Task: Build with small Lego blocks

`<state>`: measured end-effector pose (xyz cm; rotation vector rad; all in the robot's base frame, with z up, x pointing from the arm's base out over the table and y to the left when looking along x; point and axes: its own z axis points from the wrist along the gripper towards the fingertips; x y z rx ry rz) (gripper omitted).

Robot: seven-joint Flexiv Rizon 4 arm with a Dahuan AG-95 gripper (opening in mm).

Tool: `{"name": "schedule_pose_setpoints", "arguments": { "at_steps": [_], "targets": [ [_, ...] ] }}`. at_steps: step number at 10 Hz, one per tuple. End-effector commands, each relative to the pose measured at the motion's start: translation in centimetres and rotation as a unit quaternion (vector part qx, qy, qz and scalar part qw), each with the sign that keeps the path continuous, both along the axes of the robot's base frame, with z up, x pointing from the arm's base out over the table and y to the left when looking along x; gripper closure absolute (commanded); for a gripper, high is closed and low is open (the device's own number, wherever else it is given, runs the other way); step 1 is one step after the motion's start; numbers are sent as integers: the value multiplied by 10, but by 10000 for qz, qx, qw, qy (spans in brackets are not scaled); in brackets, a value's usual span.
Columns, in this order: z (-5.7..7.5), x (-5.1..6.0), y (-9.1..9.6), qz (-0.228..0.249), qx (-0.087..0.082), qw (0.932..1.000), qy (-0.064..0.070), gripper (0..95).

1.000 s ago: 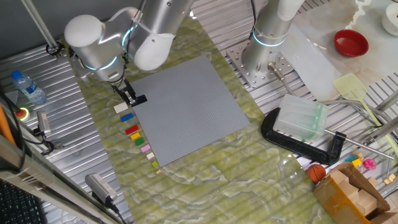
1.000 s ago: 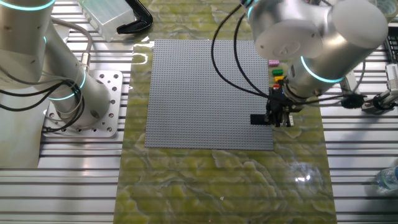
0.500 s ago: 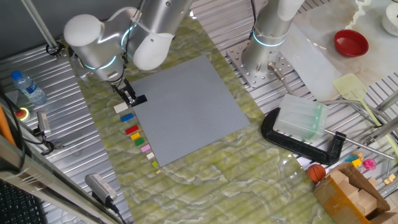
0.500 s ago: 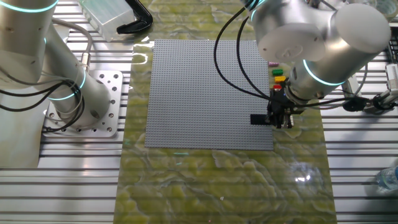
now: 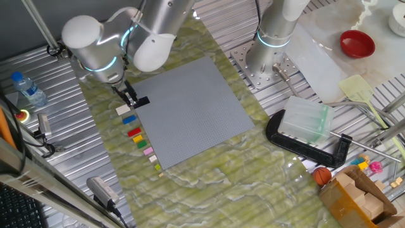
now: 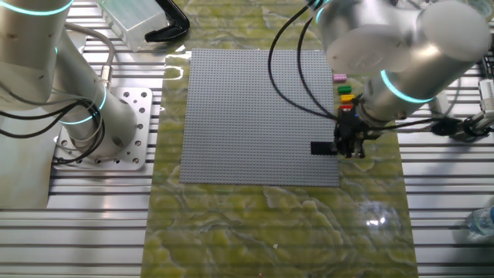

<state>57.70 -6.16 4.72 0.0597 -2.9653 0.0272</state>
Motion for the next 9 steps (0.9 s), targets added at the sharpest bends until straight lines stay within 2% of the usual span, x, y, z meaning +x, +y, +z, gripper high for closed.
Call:
{"name": "schedule_pose_setpoints", "arguments": {
  "at_steps": [1,2,3,4,5,7,9],
  "targets": [
    [8,8,-7,-13,9,9999,-128,950],
    [13,14,-7,-107,-17,9996,-243,950],
    [15,23,-8,-139,-22,9993,-349,760],
    [15,29,-9,-92,-29,9989,-454,760],
    [14,38,-12,-105,-31,9982,-589,570],
    [10,45,-14,-108,-15,9975,-693,570],
    [2,51,-16,-81,22,9976,-681,570]
  ]
}}
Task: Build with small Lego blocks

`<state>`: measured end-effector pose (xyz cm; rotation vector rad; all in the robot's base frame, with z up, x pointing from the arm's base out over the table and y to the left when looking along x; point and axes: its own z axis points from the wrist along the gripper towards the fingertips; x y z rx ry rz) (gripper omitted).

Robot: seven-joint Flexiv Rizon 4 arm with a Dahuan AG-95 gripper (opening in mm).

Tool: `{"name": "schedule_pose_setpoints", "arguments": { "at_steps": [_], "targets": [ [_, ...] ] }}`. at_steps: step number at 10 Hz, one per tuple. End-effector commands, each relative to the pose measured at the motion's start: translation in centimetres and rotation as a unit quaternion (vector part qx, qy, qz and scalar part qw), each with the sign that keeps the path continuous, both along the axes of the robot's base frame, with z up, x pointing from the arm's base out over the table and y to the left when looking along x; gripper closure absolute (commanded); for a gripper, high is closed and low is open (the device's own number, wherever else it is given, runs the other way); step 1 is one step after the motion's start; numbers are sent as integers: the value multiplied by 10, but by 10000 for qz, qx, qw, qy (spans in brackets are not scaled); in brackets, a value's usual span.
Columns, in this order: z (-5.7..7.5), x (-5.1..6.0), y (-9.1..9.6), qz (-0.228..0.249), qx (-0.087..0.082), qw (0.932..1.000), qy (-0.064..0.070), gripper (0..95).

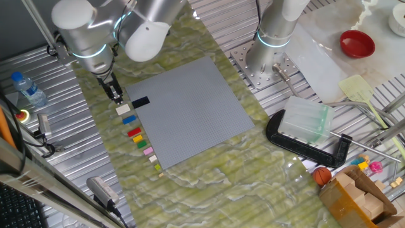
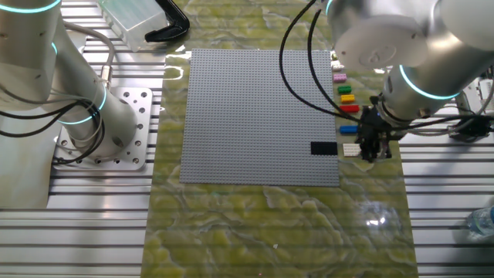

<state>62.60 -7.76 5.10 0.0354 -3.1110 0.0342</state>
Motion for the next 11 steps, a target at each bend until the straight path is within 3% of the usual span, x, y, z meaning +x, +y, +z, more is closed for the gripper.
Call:
{"name": "schedule_pose_setpoints", "arguments": {
  "at_steps": [1,5,7,11],
  "targets": [
    [-3,3,1,-10,44,10000,50,570],
    [-8,11,12,-153,84,9997,159,570],
    [-10,12,11,-183,69,9994,274,570],
    [-17,13,10,-189,87,9992,342,570]
  ]
}}
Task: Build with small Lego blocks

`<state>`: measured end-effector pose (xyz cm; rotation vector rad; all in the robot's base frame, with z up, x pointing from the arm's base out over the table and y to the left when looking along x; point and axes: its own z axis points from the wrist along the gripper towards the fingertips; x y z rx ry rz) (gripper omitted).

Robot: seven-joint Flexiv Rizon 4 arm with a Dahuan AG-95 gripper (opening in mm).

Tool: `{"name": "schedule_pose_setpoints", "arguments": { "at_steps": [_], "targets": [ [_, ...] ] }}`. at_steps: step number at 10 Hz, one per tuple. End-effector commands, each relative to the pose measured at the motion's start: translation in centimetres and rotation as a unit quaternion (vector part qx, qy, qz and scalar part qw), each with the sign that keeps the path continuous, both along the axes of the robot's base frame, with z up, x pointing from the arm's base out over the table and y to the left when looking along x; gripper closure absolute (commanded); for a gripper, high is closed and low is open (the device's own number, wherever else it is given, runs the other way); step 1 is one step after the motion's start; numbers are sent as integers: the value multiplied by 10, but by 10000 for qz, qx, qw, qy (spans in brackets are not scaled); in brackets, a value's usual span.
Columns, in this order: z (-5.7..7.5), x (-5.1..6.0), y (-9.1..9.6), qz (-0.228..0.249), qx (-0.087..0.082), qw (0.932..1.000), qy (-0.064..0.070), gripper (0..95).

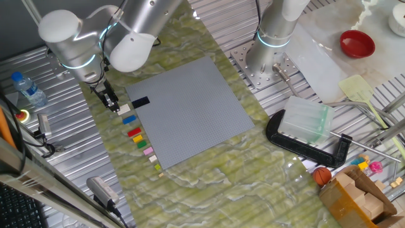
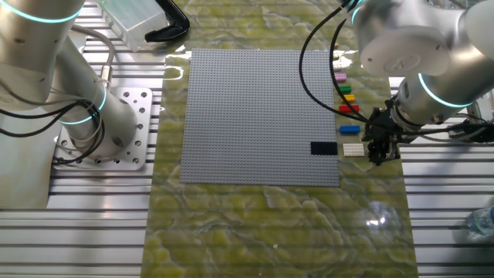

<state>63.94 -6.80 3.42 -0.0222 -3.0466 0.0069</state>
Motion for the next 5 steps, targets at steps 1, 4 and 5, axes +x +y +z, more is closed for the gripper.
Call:
{"name": "schedule_pose_setpoints", "arguments": {
  "at_steps": [1,4,5],
  "targets": [
    [-1,0,1,3,4,10000,36,570],
    [-4,-1,4,-13,0,10000,49,570],
    [-6,-2,5,-10,-6,10000,62,760]
  ]
}}
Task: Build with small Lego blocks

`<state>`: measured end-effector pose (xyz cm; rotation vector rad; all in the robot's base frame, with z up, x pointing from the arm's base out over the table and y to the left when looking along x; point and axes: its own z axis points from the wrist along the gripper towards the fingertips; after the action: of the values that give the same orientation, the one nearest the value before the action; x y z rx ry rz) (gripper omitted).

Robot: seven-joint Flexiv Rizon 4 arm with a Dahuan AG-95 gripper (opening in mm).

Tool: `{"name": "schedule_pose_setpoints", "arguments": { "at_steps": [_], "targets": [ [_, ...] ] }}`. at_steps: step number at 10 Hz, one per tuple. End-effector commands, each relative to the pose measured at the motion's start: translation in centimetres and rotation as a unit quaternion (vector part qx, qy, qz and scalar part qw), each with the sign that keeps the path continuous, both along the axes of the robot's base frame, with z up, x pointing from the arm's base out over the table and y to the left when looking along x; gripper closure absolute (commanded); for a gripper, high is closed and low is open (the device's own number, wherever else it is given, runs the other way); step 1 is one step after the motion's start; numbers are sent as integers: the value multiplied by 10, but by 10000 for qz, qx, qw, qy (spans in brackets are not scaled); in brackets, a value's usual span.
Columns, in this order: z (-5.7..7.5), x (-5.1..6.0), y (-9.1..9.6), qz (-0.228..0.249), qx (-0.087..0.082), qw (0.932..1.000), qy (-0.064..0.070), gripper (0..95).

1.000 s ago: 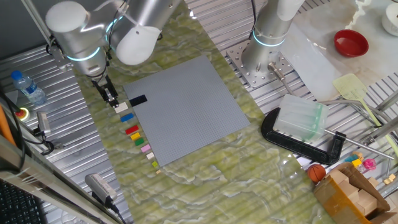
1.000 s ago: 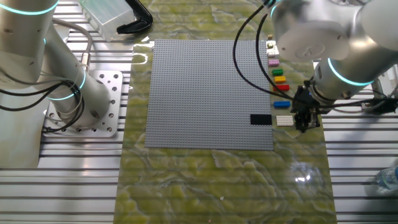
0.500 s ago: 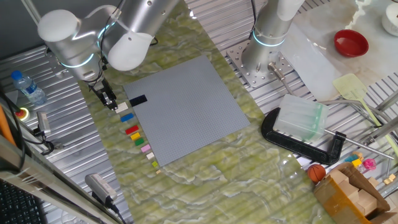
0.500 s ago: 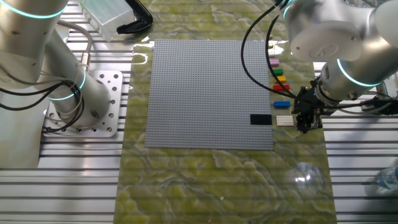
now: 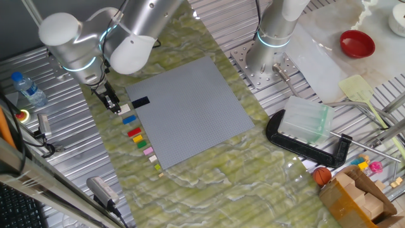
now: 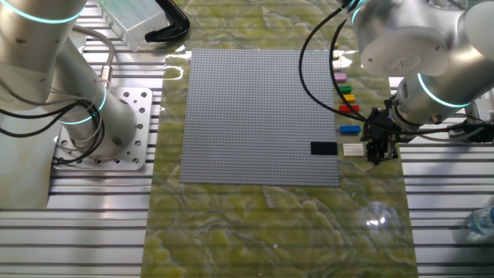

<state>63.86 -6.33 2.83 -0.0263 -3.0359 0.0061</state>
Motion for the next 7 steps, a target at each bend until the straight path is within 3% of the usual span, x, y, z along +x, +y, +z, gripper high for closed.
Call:
{"name": "schedule_pose_setpoints", "arguments": {
  "at_steps": [1,4,5,7],
  "targets": [
    [-3,-5,0,56,-7,10000,0,760],
    [-5,-7,0,67,-2,10000,-10,760],
    [-5,-7,1,78,-4,10000,-31,570],
    [-7,-8,5,68,-11,10000,-63,570]
  ]
}}
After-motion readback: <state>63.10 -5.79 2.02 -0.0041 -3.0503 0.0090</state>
